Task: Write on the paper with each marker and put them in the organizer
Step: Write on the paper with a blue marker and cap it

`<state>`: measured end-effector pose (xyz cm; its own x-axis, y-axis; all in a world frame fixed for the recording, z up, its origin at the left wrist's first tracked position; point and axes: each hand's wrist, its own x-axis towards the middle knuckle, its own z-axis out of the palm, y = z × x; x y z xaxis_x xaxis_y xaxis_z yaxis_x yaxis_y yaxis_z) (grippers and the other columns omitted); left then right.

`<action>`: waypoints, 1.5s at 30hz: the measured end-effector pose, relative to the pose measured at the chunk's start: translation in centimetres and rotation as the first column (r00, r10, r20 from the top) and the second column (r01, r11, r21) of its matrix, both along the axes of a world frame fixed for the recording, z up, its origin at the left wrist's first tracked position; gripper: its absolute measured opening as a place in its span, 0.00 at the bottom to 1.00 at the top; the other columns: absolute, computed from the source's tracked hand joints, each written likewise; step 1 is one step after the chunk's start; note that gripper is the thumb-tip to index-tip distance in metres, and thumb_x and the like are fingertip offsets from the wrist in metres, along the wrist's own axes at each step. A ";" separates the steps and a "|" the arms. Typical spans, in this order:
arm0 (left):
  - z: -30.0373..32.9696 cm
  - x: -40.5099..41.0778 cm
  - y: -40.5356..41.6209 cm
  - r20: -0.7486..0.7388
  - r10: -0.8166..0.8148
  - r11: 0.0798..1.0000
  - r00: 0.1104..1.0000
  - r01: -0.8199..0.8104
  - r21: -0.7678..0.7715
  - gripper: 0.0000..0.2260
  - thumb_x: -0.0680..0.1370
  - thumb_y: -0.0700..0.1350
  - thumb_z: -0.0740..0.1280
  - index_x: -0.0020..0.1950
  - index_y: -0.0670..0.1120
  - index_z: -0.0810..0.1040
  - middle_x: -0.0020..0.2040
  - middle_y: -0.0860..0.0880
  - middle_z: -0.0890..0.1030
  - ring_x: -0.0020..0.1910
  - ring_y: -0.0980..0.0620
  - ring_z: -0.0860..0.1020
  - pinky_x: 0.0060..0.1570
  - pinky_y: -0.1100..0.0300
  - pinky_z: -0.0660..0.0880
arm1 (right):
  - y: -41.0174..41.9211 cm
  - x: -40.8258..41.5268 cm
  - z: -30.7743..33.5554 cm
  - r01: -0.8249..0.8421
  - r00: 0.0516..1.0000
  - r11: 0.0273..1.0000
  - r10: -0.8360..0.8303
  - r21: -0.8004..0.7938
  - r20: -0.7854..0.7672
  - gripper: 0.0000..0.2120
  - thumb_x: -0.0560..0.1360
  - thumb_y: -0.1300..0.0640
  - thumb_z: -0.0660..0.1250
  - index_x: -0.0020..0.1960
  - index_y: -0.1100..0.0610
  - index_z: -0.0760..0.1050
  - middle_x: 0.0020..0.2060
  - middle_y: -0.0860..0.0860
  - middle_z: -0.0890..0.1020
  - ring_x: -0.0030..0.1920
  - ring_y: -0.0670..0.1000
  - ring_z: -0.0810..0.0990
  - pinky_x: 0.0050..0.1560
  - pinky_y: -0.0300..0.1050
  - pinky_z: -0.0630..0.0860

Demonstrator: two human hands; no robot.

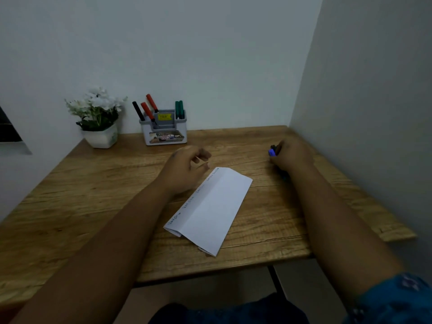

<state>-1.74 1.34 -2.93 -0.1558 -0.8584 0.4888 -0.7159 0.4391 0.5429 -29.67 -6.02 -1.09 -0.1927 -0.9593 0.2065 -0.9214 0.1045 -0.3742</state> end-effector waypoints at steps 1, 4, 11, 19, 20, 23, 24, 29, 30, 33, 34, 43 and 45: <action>0.0 0.0 0.0 -0.001 -0.005 1.000 1.000 0.005 0.003 0.08 0.76 0.48 0.69 0.55 0.50 0.80 0.51 0.55 0.79 0.48 0.61 0.75 0.42 0.67 0.70 | 0.0 0.0 0.0 0.009 1.000 1.000 -0.009 -0.011 0.001 0.09 0.70 0.53 0.76 0.45 0.56 0.80 0.36 0.53 0.79 0.39 0.53 0.77 0.33 0.42 0.67; 0.0 0.0 0.1 -0.006 -0.004 1.000 1.000 0.004 0.018 0.07 0.76 0.49 0.69 0.54 0.52 0.80 0.50 0.56 0.80 0.48 0.61 0.76 0.43 0.62 0.73 | 0.2 0.4 0.0 0.013 0.999 1.000 -0.013 0.004 -0.038 0.08 0.70 0.54 0.75 0.45 0.56 0.80 0.34 0.51 0.76 0.35 0.50 0.74 0.30 0.40 0.65; 0.1 -0.1 0.3 0.089 0.036 0.998 0.995 -0.031 -0.060 0.14 0.80 0.47 0.64 0.65 0.52 0.74 0.60 0.53 0.77 0.57 0.57 0.73 0.53 0.60 0.72 | 1.7 3.9 0.2 -0.337 0.939 0.939 0.330 -0.069 -0.102 0.13 0.78 0.58 0.64 0.61 0.56 0.78 0.53 0.54 0.82 0.54 0.56 0.79 0.54 0.50 0.76; 0.8 -0.5 1.2 0.262 -0.002 0.995 0.965 0.029 -0.101 0.08 0.82 0.48 0.58 0.58 0.48 0.72 0.51 0.49 0.76 0.49 0.52 0.74 0.44 0.59 0.69 | 4.8 10.6 -0.5 -0.801 0.596 0.554 0.709 -0.225 -0.377 0.09 0.79 0.62 0.61 0.58 0.60 0.74 0.53 0.57 0.74 0.44 0.54 0.75 0.40 0.49 0.73; 1.0 -0.2 1.2 0.264 -0.008 0.999 0.964 0.020 -0.044 0.08 0.82 0.48 0.58 0.56 0.48 0.73 0.50 0.49 0.77 0.46 0.51 0.75 0.43 0.56 0.71 | 4.7 10.8 -0.6 -0.812 0.578 0.546 0.706 -0.205 -0.408 0.09 0.80 0.61 0.61 0.59 0.60 0.74 0.53 0.57 0.75 0.45 0.54 0.75 0.42 0.51 0.73; 1.3 0.1 0.9 0.316 -0.039 0.994 0.948 0.004 0.110 0.12 0.83 0.50 0.56 0.56 0.47 0.76 0.51 0.48 0.81 0.47 0.50 0.77 0.48 0.50 0.74 | 4.5 10.5 -0.4 -0.831 0.547 0.531 0.726 -0.166 -0.416 0.10 0.81 0.57 0.59 0.59 0.59 0.75 0.50 0.56 0.78 0.46 0.55 0.75 0.44 0.51 0.71; 1.3 0.1 0.9 0.331 -0.041 0.991 0.943 -0.004 0.136 0.13 0.83 0.51 0.55 0.56 0.47 0.77 0.51 0.47 0.81 0.47 0.49 0.77 0.49 0.49 0.74 | 4.4 10.4 -0.3 -0.838 0.538 0.523 0.742 -0.157 -0.400 0.10 0.81 0.56 0.59 0.58 0.59 0.75 0.49 0.55 0.78 0.46 0.54 0.75 0.45 0.51 0.72; 1.6 0.1 1.0 0.363 0.023 0.993 0.932 -0.064 0.103 0.14 0.82 0.53 0.55 0.52 0.48 0.78 0.46 0.49 0.81 0.44 0.49 0.77 0.46 0.48 0.74 | 4.7 10.2 -0.1 -0.844 0.531 0.507 0.748 -0.174 -0.397 0.08 0.81 0.55 0.59 0.53 0.56 0.75 0.45 0.51 0.80 0.43 0.52 0.75 0.44 0.52 0.74; 1.7 0.2 1.0 0.372 0.031 0.993 0.928 -0.071 0.095 0.14 0.82 0.53 0.55 0.51 0.49 0.78 0.45 0.49 0.81 0.43 0.50 0.77 0.45 0.48 0.75 | 4.7 10.2 -0.1 -0.846 0.529 0.503 0.748 -0.176 -0.401 0.07 0.81 0.55 0.59 0.53 0.56 0.75 0.45 0.51 0.80 0.43 0.52 0.76 0.43 0.51 0.74; 1.8 0.3 1.1 0.400 0.038 0.993 0.916 -0.079 0.086 0.14 0.81 0.53 0.55 0.49 0.49 0.78 0.42 0.49 0.81 0.40 0.50 0.76 0.42 0.49 0.75 | 4.9 10.3 -0.2 -0.856 0.514 0.478 0.748 -0.197 -0.419 0.06 0.80 0.55 0.60 0.52 0.56 0.75 0.42 0.50 0.80 0.40 0.50 0.75 0.39 0.47 0.71; 1.9 0.3 1.1 0.406 0.038 0.993 0.913 -0.079 0.084 0.13 0.81 0.53 0.55 0.49 0.50 0.78 0.41 0.50 0.80 0.39 0.51 0.76 0.41 0.50 0.75 | 4.9 10.2 -0.3 -0.858 0.511 0.470 0.747 -0.208 -0.425 0.06 0.80 0.55 0.61 0.51 0.55 0.75 0.41 0.50 0.80 0.38 0.50 0.75 0.37 0.46 0.69; 1.7 1.5 0.6 0.384 0.103 0.986 0.917 -0.147 0.085 0.24 0.77 0.67 0.55 0.36 0.49 0.75 0.28 0.51 0.73 0.29 0.52 0.70 0.32 0.55 0.66 | 4.6 9.6 -0.1 -0.839 0.539 0.505 0.728 -0.201 -0.423 0.15 0.82 0.46 0.56 0.65 0.48 0.74 0.46 0.47 0.84 0.43 0.50 0.81 0.38 0.49 0.76; 1.7 2.0 0.5 0.257 0.112 0.986 0.960 -0.140 0.092 0.26 0.72 0.72 0.54 0.30 0.51 0.70 0.25 0.52 0.68 0.26 0.54 0.67 0.30 0.56 0.63 | 4.6 9.2 0.1 -0.830 0.558 0.499 0.731 -0.250 -0.392 0.18 0.82 0.45 0.55 0.70 0.46 0.71 0.49 0.48 0.84 0.43 0.49 0.81 0.38 0.47 0.77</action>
